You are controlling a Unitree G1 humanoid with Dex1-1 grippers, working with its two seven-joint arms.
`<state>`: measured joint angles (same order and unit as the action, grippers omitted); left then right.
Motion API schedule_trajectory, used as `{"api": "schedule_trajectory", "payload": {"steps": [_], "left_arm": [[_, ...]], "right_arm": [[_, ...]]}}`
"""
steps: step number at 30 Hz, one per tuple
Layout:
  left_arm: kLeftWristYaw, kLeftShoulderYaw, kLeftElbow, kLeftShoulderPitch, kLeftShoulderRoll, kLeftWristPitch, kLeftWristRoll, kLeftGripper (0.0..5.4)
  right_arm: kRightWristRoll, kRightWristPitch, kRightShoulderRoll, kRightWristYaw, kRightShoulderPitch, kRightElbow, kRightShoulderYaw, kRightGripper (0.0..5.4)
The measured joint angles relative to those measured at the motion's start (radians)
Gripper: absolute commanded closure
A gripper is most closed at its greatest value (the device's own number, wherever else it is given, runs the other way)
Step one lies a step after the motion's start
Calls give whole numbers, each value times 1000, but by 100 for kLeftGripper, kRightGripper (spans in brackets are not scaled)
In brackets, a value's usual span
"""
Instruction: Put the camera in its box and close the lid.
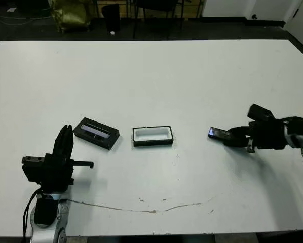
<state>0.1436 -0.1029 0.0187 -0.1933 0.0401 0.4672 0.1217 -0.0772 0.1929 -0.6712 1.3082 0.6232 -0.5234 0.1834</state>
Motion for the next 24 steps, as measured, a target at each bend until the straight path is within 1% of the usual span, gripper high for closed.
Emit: {"api": "schedule_trajectory", "payload": {"steps": [2,3,5,7,8,15,20,24], "left_arm": [[0,1,0,0,0,0,-1,540],[-1,2,1,0,0,-1,-1,540],[-3,4,5,-1,-1,-4,-3,540],[-6,4,7,-2,-1,-5,-5,540],[-7,5,8,-2,-2,-5,-5,540],[-19,9,10,-3,-1,-5,-25,540],[-43,16,35,-11,-5,-36,-48,540],[-54,20,61,-22,-6,-69,-62,540]], "right_arm": [[-42,-85,60,55,59,-112,-19,475],[-54,-112,88,76,87,-157,-22,475],[-65,-145,129,116,142,-233,-23,475],[-63,-195,162,145,190,-274,-16,475],[-61,-207,175,157,213,-284,-9,475],[-16,-222,249,228,350,-363,42,475],[9,-237,310,256,396,-397,70,475],[58,-249,337,253,404,-382,114,475]]}}
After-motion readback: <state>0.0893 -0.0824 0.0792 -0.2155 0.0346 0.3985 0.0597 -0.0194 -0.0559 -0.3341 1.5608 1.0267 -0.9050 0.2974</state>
